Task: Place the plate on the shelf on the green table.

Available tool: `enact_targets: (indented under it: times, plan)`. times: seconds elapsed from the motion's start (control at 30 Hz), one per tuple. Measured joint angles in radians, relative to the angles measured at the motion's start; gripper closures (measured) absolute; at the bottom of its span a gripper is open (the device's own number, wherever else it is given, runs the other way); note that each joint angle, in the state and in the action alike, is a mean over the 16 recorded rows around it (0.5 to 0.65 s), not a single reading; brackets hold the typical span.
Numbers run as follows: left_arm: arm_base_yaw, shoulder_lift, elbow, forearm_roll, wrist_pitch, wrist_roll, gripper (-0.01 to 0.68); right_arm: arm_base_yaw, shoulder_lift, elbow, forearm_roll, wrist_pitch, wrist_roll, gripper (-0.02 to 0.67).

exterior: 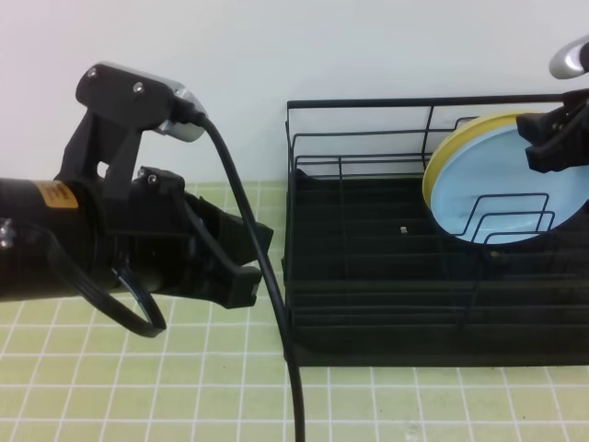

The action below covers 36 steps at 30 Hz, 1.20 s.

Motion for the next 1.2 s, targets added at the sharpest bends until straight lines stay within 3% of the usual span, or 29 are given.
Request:
enact_targets:
  times: [0.37,0.9,1.2]
  plan:
    - [-0.001,-0.002,0.0,0.0,0.035,0.007,0.673,0.0,-0.007,0.0,0.024,-0.003,-0.001,0.209]
    - [-0.002,-0.094,0.031,0.038,0.03,0.033,0.673,0.0,-0.306,0.035,0.038,0.171,0.006,0.606]
    - [-0.002,-0.265,0.204,0.041,-0.072,0.027,0.673,0.0,-0.681,0.25,0.046,0.239,0.033,0.646]
